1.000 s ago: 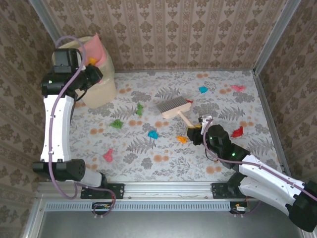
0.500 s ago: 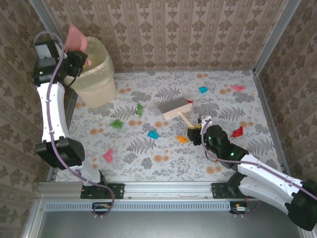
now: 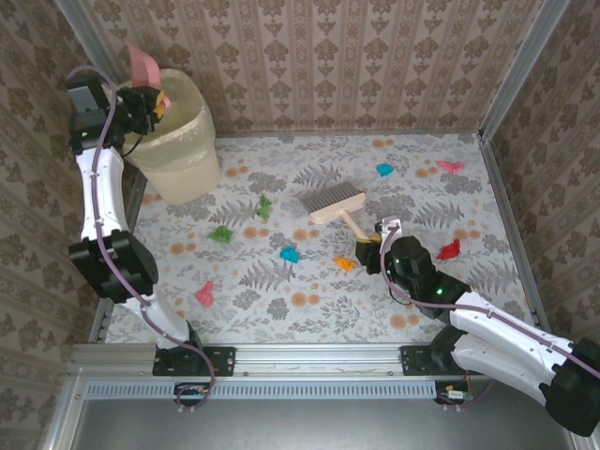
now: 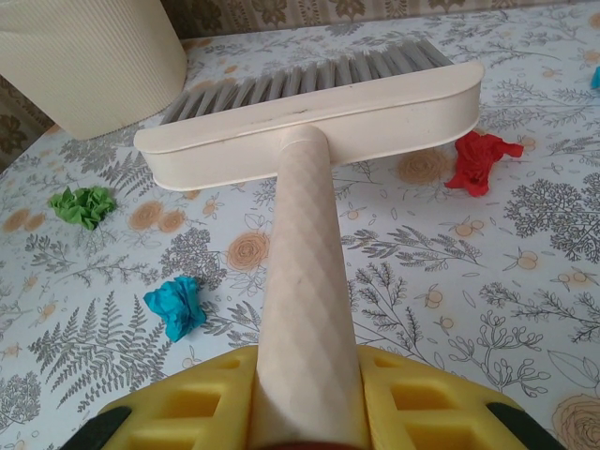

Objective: Sweep away the paper scraps from the table

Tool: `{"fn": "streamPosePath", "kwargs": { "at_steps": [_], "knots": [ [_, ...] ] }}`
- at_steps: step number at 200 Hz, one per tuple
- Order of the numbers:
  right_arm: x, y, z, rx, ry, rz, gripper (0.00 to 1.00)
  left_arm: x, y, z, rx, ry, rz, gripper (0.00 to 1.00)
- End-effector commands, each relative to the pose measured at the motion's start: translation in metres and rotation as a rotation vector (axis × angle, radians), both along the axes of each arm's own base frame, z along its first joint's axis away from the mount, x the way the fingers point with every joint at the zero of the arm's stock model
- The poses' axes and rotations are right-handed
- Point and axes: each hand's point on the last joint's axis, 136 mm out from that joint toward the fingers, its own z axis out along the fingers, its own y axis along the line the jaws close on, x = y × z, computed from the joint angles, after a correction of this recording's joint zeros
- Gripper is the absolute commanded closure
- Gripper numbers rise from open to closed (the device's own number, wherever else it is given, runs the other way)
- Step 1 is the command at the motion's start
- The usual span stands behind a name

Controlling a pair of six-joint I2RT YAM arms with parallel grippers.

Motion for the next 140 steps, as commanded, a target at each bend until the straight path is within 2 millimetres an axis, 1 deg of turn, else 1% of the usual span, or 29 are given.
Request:
{"fn": "streamPosePath", "kwargs": {
  "at_steps": [1, 29, 49, 74, 103, 140],
  "knots": [
    [0.005, 0.0, 0.012, 0.012, -0.066, -0.014, 1.0, 0.008, -0.001, 0.015, -0.075, -0.076, -0.029, 1.0],
    [0.005, 0.0, 0.011, 0.008, -0.067, -0.012, 1.0, 0.023, -0.004, 0.014, -0.171, -0.116, -0.057, 1.0],
    [0.006, 0.001, 0.011, 0.004, -0.067, -0.011, 1.0, 0.026, -0.003, 0.012, -0.207, -0.128, -0.059, 1.0],
    [0.007, 0.001, 0.009, 0.0, -0.065, -0.01, 1.0, 0.026, -0.005, 0.017, -0.268, -0.176, -0.065, 1.0],
    [0.007, 0.002, 0.007, -0.005, -0.06, -0.008, 1.0, 0.023, -0.003, 0.023, -0.321, -0.226, -0.048, 1.0],
    [0.007, 0.002, 0.006, -0.006, -0.063, -0.008, 1.0, 0.022, -0.003, 0.024, -0.402, -0.261, -0.032, 1.0]
  ]
}}
